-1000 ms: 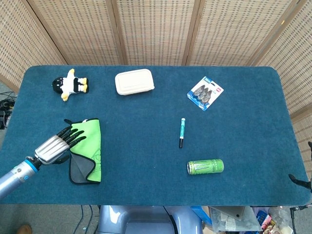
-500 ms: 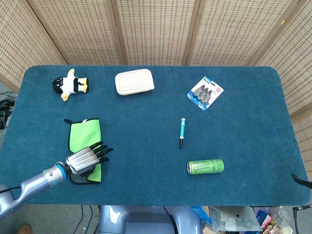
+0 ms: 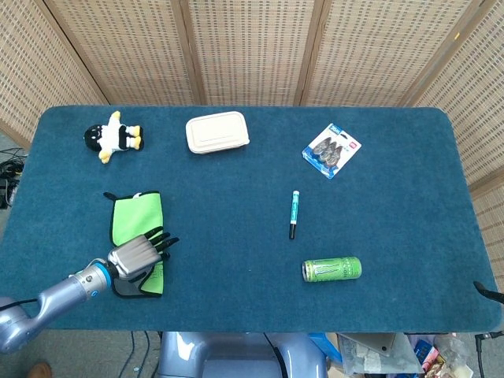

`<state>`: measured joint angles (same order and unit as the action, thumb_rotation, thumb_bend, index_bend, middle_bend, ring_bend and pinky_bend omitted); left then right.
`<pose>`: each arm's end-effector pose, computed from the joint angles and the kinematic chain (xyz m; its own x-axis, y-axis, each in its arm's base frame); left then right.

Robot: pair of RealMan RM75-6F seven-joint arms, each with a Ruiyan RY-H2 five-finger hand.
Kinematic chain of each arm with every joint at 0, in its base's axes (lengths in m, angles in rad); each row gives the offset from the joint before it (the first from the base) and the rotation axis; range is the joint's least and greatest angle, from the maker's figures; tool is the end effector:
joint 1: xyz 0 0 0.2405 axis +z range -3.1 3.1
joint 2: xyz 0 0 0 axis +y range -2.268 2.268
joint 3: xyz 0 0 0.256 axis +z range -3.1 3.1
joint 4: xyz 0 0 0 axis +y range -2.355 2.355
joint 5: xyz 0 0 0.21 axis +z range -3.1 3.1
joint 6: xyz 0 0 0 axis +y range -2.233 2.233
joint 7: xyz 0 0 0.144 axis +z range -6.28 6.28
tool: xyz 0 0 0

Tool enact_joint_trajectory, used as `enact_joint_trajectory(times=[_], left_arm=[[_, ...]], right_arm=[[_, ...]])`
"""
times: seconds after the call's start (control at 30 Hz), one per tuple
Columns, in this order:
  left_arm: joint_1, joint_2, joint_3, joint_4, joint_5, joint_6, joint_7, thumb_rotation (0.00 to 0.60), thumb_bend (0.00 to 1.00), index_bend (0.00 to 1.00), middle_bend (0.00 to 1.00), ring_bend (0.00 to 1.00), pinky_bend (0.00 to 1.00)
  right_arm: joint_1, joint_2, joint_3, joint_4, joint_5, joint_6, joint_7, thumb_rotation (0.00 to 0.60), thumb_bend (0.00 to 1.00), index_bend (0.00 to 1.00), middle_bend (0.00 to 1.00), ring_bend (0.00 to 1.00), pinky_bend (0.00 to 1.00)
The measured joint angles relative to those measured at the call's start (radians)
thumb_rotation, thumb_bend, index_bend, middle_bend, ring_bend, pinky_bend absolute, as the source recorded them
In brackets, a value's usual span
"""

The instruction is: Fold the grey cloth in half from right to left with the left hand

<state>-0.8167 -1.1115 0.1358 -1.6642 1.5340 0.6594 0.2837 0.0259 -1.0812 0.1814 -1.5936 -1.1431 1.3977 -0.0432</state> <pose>-0.2094 0.2867 0.0447 0.8869 0.2884 0.3608 0.4423 -0.7556 -0.4831 -0.3668 -0.1791 0.2017 0.4212 0.0167 0.9068 -0.8404 0.3832 0.3833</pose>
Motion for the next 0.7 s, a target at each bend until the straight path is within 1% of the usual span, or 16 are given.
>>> enact_joint_trajectory(times=[0.2, 0.4, 0.7], left_arm=[[0.002, 0.001, 0.001, 0.006, -0.005, -0.008, 0.007, 0.6, 0.39, 0.3, 0.0, 0.0, 0.0], [0.004, -0.003, 0.007, 0.013, -0.006, -0.018, 0.01, 0.6, 0.39, 0.34, 0.0, 0.0, 0.0], [0.022, -0.006, 0.018, 0.058, -0.01, -0.015, -0.032, 0.6, 0.39, 0.4, 0.0, 0.0, 0.0]], right_arm=[[0.001, -0.002, 0.001, -0.001, 0.002, 0.001, -0.005, 0.6, 0.0, 0.0, 0.0, 0.0, 0.0], [0.001, -0.003, 0.001, -0.001, 0.004, 0.002, -0.008, 0.6, 0.0, 0.0, 0.0, 0.0, 0.0], [0.003, -0.006, 0.001, -0.001, 0.008, -0.002, -0.015, 0.6, 0.0, 0.0, 0.0, 0.0, 0.0]])
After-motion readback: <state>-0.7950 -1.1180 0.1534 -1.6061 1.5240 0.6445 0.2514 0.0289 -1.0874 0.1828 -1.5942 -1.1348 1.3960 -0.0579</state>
